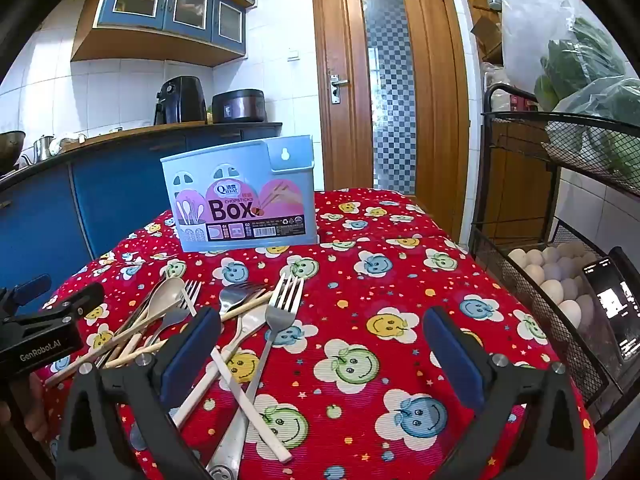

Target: Organize utensils

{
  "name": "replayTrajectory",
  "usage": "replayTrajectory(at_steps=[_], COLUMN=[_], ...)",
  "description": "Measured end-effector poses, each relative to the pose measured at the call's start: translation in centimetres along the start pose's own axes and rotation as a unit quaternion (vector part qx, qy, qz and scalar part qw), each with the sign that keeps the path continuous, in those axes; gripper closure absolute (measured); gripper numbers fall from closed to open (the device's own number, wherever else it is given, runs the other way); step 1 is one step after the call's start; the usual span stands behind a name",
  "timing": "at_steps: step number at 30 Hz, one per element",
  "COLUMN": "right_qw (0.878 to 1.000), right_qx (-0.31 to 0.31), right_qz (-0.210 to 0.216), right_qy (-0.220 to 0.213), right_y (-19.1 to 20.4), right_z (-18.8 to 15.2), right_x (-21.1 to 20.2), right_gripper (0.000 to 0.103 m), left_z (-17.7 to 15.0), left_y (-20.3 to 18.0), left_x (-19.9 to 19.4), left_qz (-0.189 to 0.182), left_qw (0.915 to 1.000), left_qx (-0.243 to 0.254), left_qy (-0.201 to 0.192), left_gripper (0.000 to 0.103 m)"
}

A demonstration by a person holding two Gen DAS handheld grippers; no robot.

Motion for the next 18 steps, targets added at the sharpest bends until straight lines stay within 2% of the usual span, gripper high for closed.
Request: replayTrajectory(at_steps=[18], right_qw=[1.0], right_qx=[0.001], right_qz=[0.001], right_qy=[0.0], right_y=[0.0], right_z=[-0.03], right_x=[0.06], right_gripper=[0.0], left_z=[-0.01], left_y=[0.0], left_x=[0.01], left_qz=[-0.001], left_qw=[1.0], left_qx=[-0.001], left_qy=[0.002], left_gripper=[0.002])
Point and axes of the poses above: each gripper's, at about its wrist camera, not at the fingertips, and x roughly the way its jaws point, y to its left, z to its top, the point moved 3 cm from there along x, roughly the way its jaws point, and after that the axes turned 3 degrees about y, right-handed, at the moved point
